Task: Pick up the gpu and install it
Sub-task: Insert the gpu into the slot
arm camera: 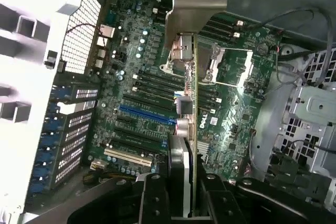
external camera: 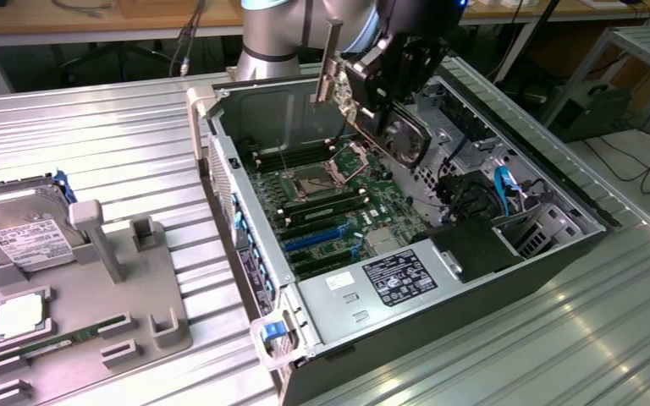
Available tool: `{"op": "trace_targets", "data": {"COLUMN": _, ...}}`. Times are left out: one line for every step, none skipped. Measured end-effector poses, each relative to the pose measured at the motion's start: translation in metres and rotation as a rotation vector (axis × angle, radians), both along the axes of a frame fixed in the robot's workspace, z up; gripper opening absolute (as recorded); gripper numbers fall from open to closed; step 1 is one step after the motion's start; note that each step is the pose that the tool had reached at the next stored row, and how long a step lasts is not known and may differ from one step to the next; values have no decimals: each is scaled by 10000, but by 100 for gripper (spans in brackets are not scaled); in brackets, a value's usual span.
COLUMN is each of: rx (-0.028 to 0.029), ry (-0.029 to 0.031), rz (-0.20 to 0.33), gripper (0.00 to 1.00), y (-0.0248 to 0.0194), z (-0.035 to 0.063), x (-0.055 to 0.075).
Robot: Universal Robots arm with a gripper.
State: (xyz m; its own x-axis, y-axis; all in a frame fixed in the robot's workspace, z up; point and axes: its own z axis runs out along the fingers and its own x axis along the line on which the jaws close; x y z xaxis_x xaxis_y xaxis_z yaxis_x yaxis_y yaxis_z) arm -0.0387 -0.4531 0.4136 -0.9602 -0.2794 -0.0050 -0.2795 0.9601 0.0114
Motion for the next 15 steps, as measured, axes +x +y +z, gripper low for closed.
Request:
{"op": "trace_targets", "data": {"rx": -1, "ry": 1, "rz": 430, "gripper": 28, "y": 0, "z": 0, "x": 17}}
{"op": "trace_targets", "data": {"rx": 0, "ry": 1, "rz": 720, "gripper": 28, "y": 0, "z": 0, "x": 24}}
{"op": "trace_targets", "data": {"rx": 0, "ry": 2, "rz": 1161, "gripper": 28, "y": 0, "z": -1, "x": 39}}
{"op": "trace_targets", "data": {"rx": 0, "ry": 2, "rz": 1407, "gripper": 28, "y": 0, "z": -1, "x": 48}}
{"op": "trace_targets", "data": {"rx": 0, "ry": 2, "rz": 1756, "gripper": 28, "y": 0, "z": -3, "x": 67}}
{"op": "trace_targets", "data": {"rx": -1, "ry": 3, "rz": 1885, "gripper": 28, "y": 0, "z": -3, "x": 72}}
{"op": "trace_targets", "data": {"rx": -1, "ry": 3, "rz": 1955, "gripper": 28, "y": 0, "z": -3, "x": 74}}
{"op": "trace_targets", "data": {"rx": 0, "ry": 3, "rz": 2023, "gripper": 28, "y": 0, "z": -3, "x": 76}}
{"op": "trace_targets", "data": {"rx": -1, "ry": 3, "rz": 2094, "gripper": 28, "y": 0, "z": -3, "x": 79}}
{"op": "trace_targets", "data": {"rx": 0, "ry": 4, "rz": 2161, "gripper": 28, "y": 0, "z": -3, "x": 81}}
{"op": "trace_targets", "data": {"rx": 0, "ry": 4, "rz": 2224, "gripper": 28, "y": 0, "z": -3, "x": 82}}
{"op": "trace_targets", "data": {"rx": 0, "ry": 4, "rz": 2291, "gripper": 28, "y": 1, "z": -4, "x": 83}}
{"op": "trace_targets", "data": {"rx": 0, "ry": 4, "rz": 2350, "gripper": 28, "y": 1, "z": -4, "x": 84}}
{"op": "trace_targets", "data": {"rx": 0, "ry": 4, "rz": 2411, "gripper": 28, "y": 1, "z": -4, "x": 85}}
{"op": "trace_targets", "data": {"rx": 0, "ry": 4, "rz": 2457, "gripper": 28, "y": 1, "z": -4, "x": 87}}
